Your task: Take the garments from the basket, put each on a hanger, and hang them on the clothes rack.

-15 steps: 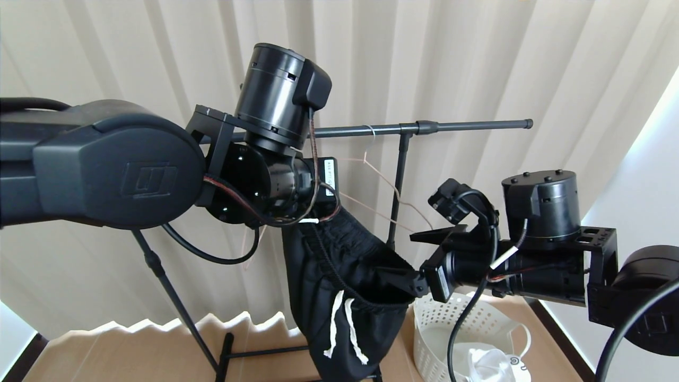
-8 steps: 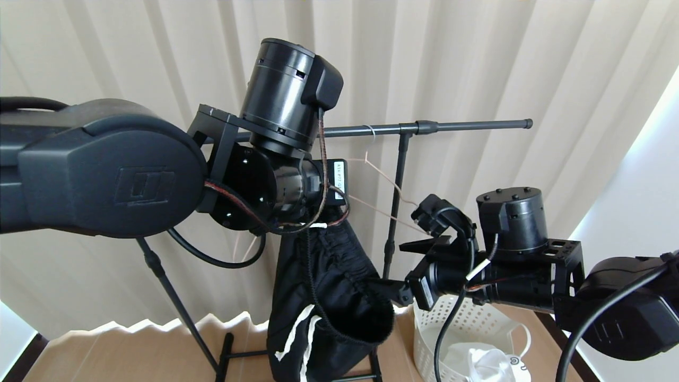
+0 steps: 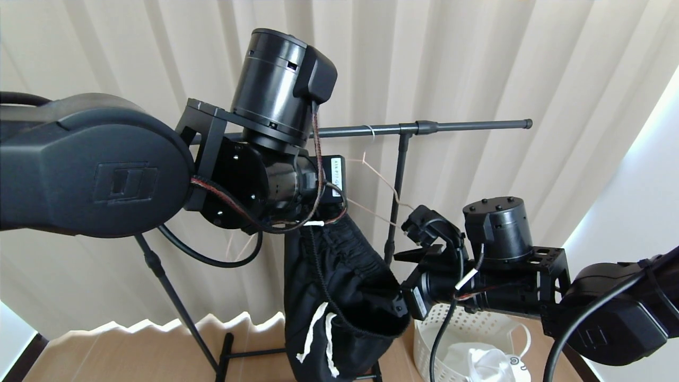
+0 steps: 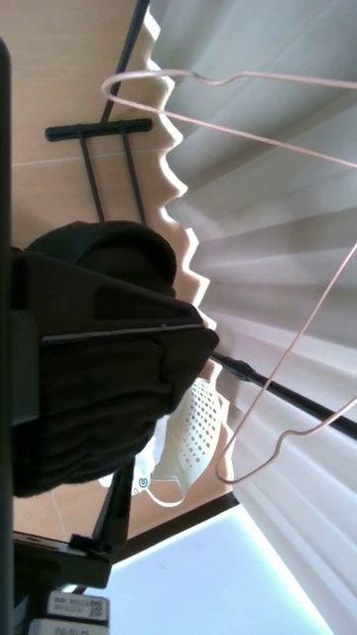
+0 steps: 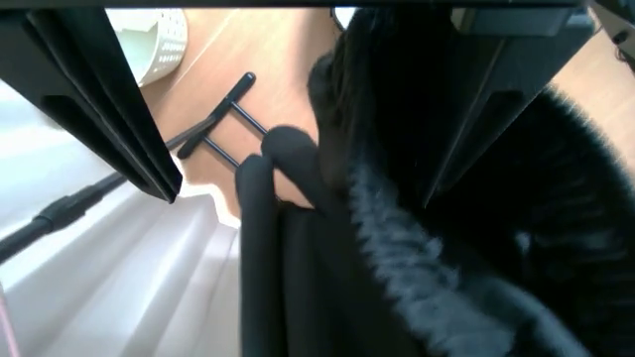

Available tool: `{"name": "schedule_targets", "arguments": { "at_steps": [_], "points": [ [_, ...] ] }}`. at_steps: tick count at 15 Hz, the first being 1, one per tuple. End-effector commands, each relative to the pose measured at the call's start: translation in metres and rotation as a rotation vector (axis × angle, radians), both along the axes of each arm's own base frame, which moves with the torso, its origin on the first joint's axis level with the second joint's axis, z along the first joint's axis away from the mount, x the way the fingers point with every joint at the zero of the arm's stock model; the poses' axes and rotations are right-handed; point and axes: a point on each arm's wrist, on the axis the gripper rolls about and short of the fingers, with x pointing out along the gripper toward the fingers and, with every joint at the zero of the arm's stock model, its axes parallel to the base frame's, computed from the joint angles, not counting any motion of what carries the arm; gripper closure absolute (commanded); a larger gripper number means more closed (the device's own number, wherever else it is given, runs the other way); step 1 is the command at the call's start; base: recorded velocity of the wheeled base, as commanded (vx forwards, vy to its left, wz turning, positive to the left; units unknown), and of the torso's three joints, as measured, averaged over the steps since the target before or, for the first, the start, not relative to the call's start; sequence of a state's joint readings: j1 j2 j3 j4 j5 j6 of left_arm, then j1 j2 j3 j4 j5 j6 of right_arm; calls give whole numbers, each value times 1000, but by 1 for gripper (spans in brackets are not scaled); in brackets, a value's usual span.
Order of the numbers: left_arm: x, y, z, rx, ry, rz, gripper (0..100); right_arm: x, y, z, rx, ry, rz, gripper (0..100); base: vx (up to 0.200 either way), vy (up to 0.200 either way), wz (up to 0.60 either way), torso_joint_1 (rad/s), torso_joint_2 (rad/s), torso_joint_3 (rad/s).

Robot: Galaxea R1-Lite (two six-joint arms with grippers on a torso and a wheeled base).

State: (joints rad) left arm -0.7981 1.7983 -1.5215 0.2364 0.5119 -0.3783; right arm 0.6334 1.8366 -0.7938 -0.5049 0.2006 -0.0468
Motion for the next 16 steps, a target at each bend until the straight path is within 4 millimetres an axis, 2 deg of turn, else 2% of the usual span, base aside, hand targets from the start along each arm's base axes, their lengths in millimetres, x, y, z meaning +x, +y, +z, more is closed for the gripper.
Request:
{"name": "schedule_targets", "arguments": {
  "at_steps": [1,4,7,11,16],
  "points": [
    [0,0,1,-2,-2,1,100,3,0,0,1,0,-5,100,0,0,0,0,0,0],
    [-2,3,3,-6,-4,3,100,8,-5,3,-3,-18,-48,100,0,0,0,0,0,0],
    [-4,14,-2,9,18,17,100,21,-20,14,22,-50,-111,100,0,0,0,0,0,0],
    [4,28,-36,81,115,41,100,18,-26,40,105,-80,-151,100,0,0,0,0,0,0],
    [2,35,-72,154,225,26,100,16,-27,50,152,-83,-166,100,0,0,0,0,0,0]
  ]
}}
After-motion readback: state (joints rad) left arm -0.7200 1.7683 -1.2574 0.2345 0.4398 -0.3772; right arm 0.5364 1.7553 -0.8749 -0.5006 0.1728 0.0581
